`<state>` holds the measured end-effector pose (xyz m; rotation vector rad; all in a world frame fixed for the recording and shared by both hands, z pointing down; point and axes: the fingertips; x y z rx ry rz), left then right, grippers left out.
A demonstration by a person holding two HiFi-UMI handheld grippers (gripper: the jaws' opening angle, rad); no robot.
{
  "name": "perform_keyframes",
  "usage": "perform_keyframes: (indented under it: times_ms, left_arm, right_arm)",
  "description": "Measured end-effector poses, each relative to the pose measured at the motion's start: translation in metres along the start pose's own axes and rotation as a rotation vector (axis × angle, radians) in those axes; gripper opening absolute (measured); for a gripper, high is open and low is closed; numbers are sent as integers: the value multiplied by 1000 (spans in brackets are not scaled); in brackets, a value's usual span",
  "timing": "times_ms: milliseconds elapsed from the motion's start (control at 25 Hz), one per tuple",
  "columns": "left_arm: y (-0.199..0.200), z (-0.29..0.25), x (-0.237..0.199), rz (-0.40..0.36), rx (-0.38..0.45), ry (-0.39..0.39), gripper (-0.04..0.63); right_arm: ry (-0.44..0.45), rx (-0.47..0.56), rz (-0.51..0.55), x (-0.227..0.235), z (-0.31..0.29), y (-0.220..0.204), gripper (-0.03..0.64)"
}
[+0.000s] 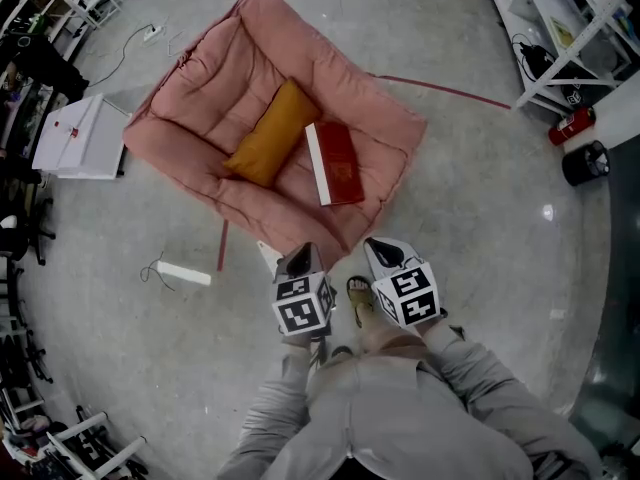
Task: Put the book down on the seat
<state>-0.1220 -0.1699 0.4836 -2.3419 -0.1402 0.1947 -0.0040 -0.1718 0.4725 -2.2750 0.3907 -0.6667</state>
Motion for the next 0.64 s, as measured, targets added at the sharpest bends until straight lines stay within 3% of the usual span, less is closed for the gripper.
perform_keyframes:
  times_ms: [640]
  left_arm:
    - [1, 11, 4, -8, 17, -6, 6]
  right_arm:
    - [-2, 18, 20, -5, 10, 3, -2]
Point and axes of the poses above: the fingertips, and each gripper's own axes: z backward along the fingers, x to its right, y out of its top, and after that the axes turned 11 degrees about -z, right-handed
